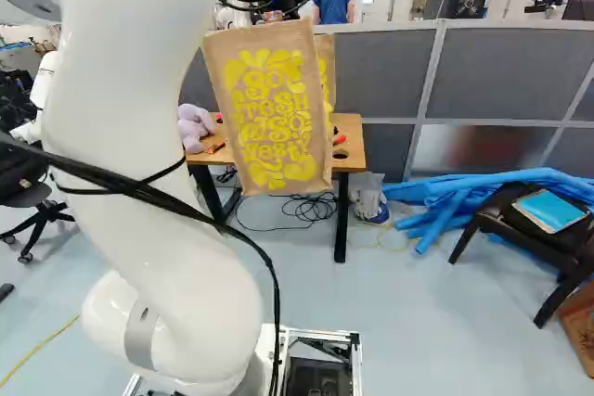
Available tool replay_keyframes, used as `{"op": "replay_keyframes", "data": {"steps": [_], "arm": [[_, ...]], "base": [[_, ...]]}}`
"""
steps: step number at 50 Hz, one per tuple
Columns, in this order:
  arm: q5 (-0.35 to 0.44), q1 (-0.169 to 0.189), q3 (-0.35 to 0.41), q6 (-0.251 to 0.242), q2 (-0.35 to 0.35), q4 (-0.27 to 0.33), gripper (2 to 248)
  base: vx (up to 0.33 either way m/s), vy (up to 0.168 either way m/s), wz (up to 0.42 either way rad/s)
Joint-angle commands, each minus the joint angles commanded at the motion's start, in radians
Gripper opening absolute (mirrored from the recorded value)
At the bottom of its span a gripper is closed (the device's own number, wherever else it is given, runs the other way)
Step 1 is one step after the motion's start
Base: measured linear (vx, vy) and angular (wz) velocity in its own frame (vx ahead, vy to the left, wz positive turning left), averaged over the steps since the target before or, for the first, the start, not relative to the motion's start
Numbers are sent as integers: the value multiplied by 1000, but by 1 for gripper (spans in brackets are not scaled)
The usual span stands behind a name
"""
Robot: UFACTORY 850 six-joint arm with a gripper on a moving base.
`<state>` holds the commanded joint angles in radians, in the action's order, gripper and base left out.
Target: Pick up the bag on the ground and place it on the table
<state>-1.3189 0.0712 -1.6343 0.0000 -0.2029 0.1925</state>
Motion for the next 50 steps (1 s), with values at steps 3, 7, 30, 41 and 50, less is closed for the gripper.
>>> {"op": "replay_keyframes", "data": {"steps": [3, 7, 30, 41, 50], "arm": [[0, 0, 0, 0, 0, 0, 33], [0, 0, 0, 0, 0, 0, 33], [0, 0, 0, 0, 0, 0, 33], [0, 0, 0, 0, 0, 0, 33], [0, 0, 0, 0, 0, 0, 33]], "base": [[131, 70, -21], [145, 81, -25], [141, 83, -23], [144, 85, -23], [148, 87, -24]]}}
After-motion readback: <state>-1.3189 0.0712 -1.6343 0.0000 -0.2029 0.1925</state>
